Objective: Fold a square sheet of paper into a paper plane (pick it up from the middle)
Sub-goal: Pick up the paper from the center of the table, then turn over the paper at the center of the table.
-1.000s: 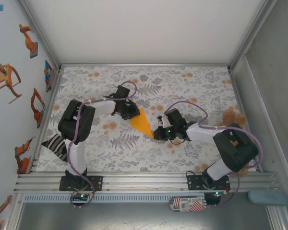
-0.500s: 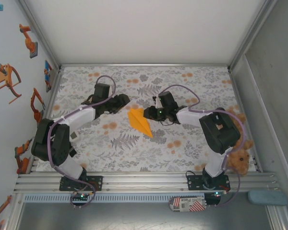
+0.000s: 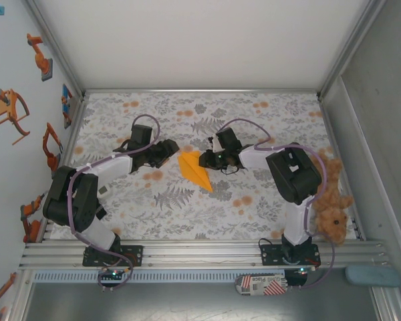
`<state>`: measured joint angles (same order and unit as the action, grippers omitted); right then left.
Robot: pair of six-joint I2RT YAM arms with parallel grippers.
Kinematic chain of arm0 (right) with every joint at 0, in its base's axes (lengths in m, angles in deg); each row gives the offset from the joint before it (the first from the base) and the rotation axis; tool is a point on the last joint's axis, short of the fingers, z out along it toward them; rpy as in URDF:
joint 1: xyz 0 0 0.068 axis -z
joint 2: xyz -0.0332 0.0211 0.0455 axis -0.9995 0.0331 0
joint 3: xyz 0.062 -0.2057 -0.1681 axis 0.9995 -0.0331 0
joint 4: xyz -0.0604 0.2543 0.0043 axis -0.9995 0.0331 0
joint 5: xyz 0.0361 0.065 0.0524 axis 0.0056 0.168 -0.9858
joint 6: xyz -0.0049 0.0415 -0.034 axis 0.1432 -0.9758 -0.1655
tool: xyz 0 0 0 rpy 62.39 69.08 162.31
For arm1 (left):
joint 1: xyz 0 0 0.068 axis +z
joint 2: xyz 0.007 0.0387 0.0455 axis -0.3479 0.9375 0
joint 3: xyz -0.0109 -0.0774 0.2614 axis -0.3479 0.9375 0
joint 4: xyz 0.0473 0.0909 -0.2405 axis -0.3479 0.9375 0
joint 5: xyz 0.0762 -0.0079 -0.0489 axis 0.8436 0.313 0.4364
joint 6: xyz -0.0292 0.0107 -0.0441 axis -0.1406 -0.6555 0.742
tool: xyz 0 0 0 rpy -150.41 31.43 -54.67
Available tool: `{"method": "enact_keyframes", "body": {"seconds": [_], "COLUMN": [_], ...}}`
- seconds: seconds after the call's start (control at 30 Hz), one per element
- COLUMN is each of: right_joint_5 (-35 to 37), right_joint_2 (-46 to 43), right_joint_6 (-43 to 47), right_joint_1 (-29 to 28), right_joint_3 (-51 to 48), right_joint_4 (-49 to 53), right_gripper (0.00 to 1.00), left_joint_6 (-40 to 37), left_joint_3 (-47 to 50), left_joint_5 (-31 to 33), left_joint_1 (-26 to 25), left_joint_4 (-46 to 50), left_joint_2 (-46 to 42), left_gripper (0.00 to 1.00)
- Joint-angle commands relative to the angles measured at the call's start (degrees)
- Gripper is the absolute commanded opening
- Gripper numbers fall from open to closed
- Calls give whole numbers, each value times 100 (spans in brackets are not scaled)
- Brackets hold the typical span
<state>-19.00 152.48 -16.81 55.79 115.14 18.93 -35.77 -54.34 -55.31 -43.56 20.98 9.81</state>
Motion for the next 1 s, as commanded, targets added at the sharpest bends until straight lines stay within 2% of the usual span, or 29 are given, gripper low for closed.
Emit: {"method": "enact_keyframes", "body": {"seconds": [0.0, 0.27, 0.43, 0.73, 0.97], "right_joint_5": [-129, -210, -280, -819, -1177], "right_joint_2": [-128, -245, -653, -1591, -1886], "right_joint_6": [130, 93, -84, -1039, -2204], "right_joint_1": [32, 32, 84, 313, 470], "right_joint_3": [32, -40, -201, -319, -302], "right_joint_4": [-86, -299, -724, -1780, -2913], "right_gripper": [17, 4, 0, 0, 0], "left_joint_6": [109, 126, 188, 556, 381], "left_joint_3": [1, -3, 44, 284, 196], "left_joint_5": [-126, -170, -257, -965, -1191], "left_joint_1": [10, 9, 9, -76, -498], "left_joint_4": [-132, -127, -242, -1806, -2620], "left_joint_2": [48, 23, -172, -881, -1126], "left_gripper": [62, 62, 62, 67, 71]}}
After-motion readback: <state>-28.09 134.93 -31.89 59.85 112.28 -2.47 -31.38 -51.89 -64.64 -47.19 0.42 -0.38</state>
